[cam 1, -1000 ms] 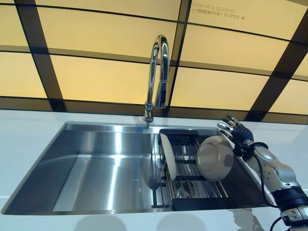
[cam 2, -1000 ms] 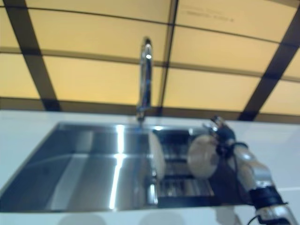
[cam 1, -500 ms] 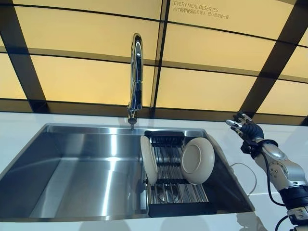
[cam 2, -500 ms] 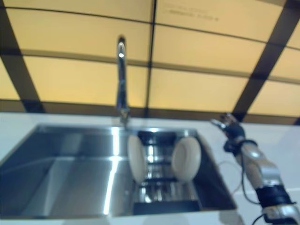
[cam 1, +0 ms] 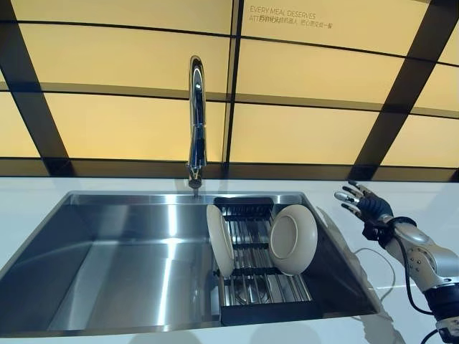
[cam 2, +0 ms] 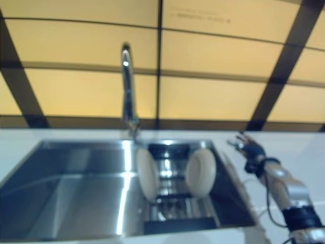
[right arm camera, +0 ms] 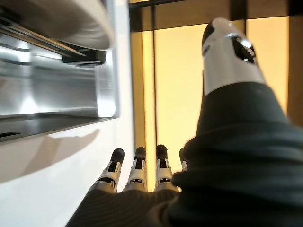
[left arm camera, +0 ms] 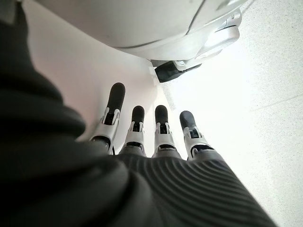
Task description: Take plates into dishwasher
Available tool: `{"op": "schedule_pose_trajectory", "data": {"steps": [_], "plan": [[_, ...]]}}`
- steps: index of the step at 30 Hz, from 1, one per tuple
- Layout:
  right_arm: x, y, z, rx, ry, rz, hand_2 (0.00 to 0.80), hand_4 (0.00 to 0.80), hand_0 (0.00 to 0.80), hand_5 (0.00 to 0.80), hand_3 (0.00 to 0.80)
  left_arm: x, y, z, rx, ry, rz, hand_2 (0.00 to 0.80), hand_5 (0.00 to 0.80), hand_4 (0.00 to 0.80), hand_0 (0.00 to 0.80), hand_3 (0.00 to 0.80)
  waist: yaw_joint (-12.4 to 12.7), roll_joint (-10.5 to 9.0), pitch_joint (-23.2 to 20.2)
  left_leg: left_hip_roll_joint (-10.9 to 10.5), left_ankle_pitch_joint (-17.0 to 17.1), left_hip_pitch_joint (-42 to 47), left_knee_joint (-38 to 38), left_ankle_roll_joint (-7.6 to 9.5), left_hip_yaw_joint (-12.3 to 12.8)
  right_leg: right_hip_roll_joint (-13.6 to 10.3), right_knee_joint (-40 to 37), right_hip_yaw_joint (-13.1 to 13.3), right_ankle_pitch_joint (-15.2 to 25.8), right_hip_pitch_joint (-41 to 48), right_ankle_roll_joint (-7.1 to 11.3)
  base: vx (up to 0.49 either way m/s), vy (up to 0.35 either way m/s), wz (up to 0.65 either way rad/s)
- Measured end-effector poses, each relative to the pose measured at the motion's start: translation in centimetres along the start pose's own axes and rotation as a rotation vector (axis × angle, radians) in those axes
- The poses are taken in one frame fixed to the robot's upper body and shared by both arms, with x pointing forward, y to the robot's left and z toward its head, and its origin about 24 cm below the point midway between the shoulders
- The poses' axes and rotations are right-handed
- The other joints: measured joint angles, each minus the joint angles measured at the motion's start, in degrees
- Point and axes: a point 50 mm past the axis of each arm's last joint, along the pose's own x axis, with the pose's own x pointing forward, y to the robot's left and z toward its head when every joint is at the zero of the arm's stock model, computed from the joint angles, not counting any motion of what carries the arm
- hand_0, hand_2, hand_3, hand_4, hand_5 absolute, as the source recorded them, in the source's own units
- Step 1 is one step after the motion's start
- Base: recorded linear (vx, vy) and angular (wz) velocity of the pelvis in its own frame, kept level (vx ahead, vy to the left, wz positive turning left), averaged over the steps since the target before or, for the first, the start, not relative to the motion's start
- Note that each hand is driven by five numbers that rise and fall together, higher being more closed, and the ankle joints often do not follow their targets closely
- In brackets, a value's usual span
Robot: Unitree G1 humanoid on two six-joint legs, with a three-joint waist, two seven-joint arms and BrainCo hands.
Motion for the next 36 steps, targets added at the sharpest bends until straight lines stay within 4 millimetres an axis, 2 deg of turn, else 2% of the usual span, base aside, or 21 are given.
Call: {"op": "schedule_pose_trajectory", "data": {"steps": [8,18,23,30,36], "plan": [[-0.7,-0.4,-2.5,-0.015,0.11,0.023,0.0,0.0,0.0,0.0,0.0,0.0,0.1,-0.3,-0.003,0.006,0.003,0.0,0.0,0.0,0.0,0.0,-0.13,-0.59,-0.51,0.0,0.0,0.06,-0.01,0.01,0.17,0.01,-0.01,0.11,0.0,-0.02,0.01,0.0,0.0,0.0],[-1.2,0.1,-3.4,-0.022,0.157,0.072,0.0,0.0,0.0,0.0,0.0,-0.2,0.2,-1.0,-0.004,0.028,0.009,0.0,0.0,0.0,0.0,0.0,-1.47,-1.33,-1.09,0.09,0.0,0.13,-0.01,0.01,0.49,0.03,-0.06,0.16,0.0,-0.02,0.02,0.0,0.0,0.0],[-1.3,1.1,-5.4,-0.007,0.229,0.115,0.0,0.0,0.0,0.0,0.0,-0.2,0.3,-1.1,-0.003,0.033,0.012,0.0,0.0,0.0,0.0,0.0,-1.39,-1.74,-1.7,0.1,0.01,0.15,-0.02,0.02,0.52,0.01,-0.09,0.14,0.0,-0.02,0.03,0.0,0.0,0.0],[-1.4,1.4,-6.0,-0.003,0.26,0.131,0.0,0.0,0.0,0.0,0.0,-0.2,0.3,-1.2,-0.003,0.033,0.011,0.0,0.0,0.0,0.0,0.0,-1.34,-1.66,-1.76,0.12,0.01,0.14,-0.02,0.02,0.48,0.03,-0.1,0.09,-0.01,0.0,0.02,0.0,0.0,0.0],[-1.3,2.5,-7.0,0.008,0.29,0.165,0.0,0.0,0.0,0.0,0.0,-0.2,0.2,-1.2,-0.003,0.034,0.011,0.0,0.0,0.0,0.0,0.0,-1.33,-1.56,-1.82,0.12,0.02,0.17,-0.02,0.02,0.43,0.03,-0.12,0.02,-0.01,0.06,0.02,0.0,0.0,0.0]]}}
